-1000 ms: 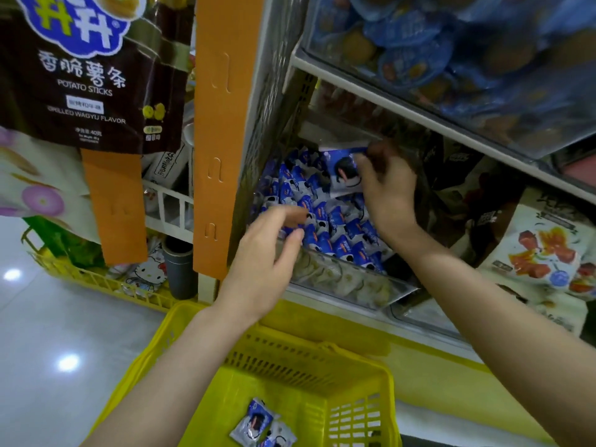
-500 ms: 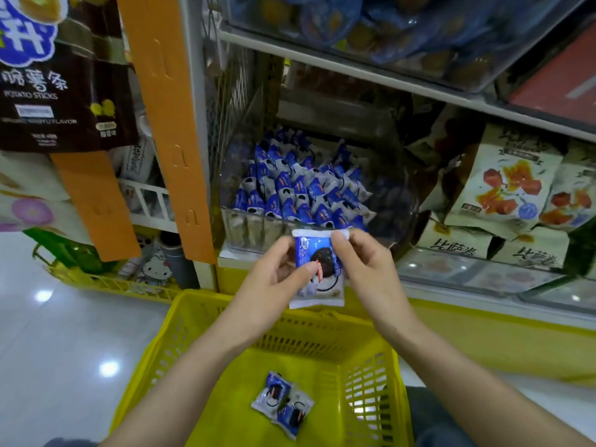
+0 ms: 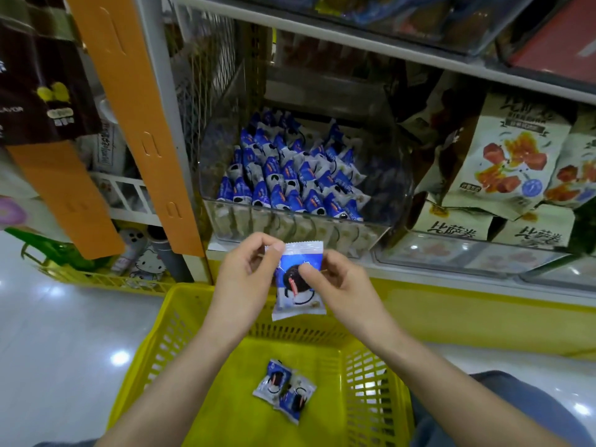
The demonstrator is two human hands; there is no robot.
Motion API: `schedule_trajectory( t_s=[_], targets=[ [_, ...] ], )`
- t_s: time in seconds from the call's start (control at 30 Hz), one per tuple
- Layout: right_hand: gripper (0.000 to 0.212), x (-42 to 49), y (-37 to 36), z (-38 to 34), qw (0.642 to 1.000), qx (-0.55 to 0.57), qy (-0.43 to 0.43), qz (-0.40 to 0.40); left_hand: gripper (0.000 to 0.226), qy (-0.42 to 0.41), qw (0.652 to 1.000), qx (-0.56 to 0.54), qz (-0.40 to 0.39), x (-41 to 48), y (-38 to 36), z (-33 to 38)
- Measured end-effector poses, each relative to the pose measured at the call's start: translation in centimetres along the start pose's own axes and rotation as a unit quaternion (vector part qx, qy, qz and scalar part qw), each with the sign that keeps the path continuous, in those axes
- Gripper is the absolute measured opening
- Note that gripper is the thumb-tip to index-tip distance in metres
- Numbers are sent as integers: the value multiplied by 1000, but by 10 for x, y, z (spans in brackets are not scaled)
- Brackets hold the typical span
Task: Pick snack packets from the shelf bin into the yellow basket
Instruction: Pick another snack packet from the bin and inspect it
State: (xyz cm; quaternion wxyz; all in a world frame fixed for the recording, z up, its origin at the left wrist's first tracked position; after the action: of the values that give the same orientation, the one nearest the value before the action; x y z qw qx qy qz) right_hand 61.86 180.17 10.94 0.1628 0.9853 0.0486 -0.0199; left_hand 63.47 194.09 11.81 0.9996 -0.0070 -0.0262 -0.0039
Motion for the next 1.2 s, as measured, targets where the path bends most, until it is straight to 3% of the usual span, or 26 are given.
schedule_trajectory(
  t_s=[0.13,0.27,0.33,0.4,0.5,0.57,0.63,0.77,0.87,0.93,1.07,1.13,1.2],
  targets=[
    [11,-2,-8,-4,999,30,-4,-44,20,-8,999,-18,47,1,6,2],
    [14,-5,5,-14,997,-26,39,56,14,-7,997,-13,76,0,11,4],
    [19,-7,14,-18,987,-85,71,114,15,2,999,8,53,-2,9,6],
    [26,-9,17,-22,971,-161,115,135,19,27,999,-27,-19,-7,-1,7],
    [51,-11,5,-24,940,-286,168,75,45,65,990,-83,-89,-15,-15,5],
    [64,-13,-4,-20,927,-326,186,11,36,56,992,-93,-68,-15,-13,4],
    [63,-16,-9,-19,921,-334,199,-17,24,44,995,-85,-40,-12,-7,5],
    [43,-13,1,-22,972,-173,153,37,24,58,993,-91,-52,-8,-5,4],
    [27,-7,3,-20,998,-10,59,-4,25,65,990,-101,-78,-7,-5,6],
    [17,-5,1,-18,998,55,24,-32,27,46,995,-71,-54,-5,1,6],
    [14,-6,2,-11,994,106,-28,-14,37,-53,994,91,33,-8,7,15],
    [19,-7,1,-8,989,139,-58,-8,29,-92,982,162,11,-13,-1,17],
    [31,-6,2,-6,981,180,-79,-8,35,-97,974,203,-29,-18,-7,15]
  ],
)
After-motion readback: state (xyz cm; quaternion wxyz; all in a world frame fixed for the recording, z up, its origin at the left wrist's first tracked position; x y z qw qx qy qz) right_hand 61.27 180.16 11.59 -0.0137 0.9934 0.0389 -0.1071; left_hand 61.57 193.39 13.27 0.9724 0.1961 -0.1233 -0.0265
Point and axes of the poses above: each hand's wrist, its own x-axis towards the middle knuckle, its own y-axis out of the back of the hand, z = x × y, the point moved 5 cm from there along x, towards the middle knuckle, and after that the axes turned 5 degrees about -x, right-handed, at the moved point
